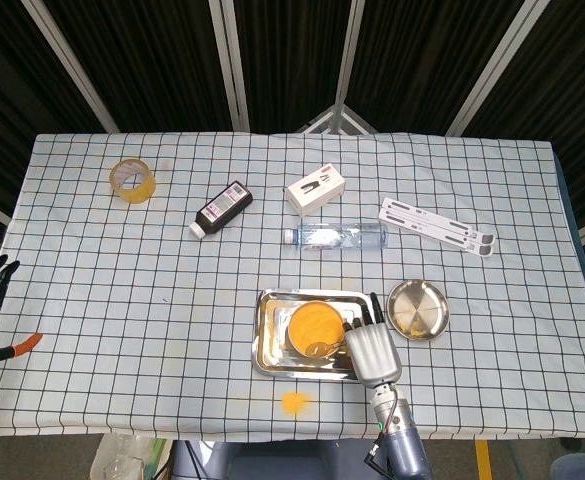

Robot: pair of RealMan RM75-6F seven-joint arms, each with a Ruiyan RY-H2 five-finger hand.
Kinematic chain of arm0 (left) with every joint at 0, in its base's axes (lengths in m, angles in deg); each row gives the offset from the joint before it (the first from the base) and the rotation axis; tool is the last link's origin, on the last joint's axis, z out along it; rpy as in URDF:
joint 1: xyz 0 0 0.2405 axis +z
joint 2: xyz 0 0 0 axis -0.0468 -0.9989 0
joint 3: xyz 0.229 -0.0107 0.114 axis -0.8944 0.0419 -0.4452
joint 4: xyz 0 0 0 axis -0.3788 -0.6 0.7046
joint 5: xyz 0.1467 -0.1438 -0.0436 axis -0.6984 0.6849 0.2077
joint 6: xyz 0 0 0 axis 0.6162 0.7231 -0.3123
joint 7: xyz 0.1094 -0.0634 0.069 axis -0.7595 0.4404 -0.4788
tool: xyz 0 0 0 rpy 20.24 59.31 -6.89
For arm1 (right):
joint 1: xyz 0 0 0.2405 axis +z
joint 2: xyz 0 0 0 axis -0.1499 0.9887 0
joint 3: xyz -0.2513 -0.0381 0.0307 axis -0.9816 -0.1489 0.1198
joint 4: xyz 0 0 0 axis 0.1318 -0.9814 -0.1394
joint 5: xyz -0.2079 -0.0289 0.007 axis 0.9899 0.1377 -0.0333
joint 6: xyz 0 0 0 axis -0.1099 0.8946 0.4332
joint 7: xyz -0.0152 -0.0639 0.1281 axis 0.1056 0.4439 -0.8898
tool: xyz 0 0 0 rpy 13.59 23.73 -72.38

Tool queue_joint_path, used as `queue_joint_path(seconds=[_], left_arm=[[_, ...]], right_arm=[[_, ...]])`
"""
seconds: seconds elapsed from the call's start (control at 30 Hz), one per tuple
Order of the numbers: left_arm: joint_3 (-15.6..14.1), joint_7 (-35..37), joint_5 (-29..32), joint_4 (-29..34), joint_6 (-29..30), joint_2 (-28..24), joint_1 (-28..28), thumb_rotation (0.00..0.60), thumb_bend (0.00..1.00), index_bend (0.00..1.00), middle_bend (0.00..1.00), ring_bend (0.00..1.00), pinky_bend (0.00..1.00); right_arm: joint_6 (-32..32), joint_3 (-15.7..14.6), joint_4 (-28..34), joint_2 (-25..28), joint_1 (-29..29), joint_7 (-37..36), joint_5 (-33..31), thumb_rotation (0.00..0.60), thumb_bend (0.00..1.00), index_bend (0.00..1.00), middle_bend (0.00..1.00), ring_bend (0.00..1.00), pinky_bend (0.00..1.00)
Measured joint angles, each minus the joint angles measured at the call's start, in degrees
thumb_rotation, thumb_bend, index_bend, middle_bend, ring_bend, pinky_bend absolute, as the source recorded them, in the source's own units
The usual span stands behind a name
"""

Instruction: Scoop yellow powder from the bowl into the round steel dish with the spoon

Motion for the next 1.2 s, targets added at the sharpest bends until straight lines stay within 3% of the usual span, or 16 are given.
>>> queue_joint_path(seconds=[0.63,1.2], left_arm=[[0.01,0.05,0.07,0.10,-0.08,-0.02,-0.02,0.600,0.00,0.00,0.00,0.00,0.00],[-0.01,0.16,0.00,0.05,-0.03,0.01,-0.01,0.600,0.00,0.00,0.00,0.00,0.00]], right_arm=[[0.48,0.88,0.03,0.20,0.02,-0.36,0.76,0.600,0.55,0.65,0.59,0.28,0.00],[0.63,0.73,0.34,1.65,1.70,4.45,4.50,0.600,0.55,0.66,0.60,0.28,0.00]])
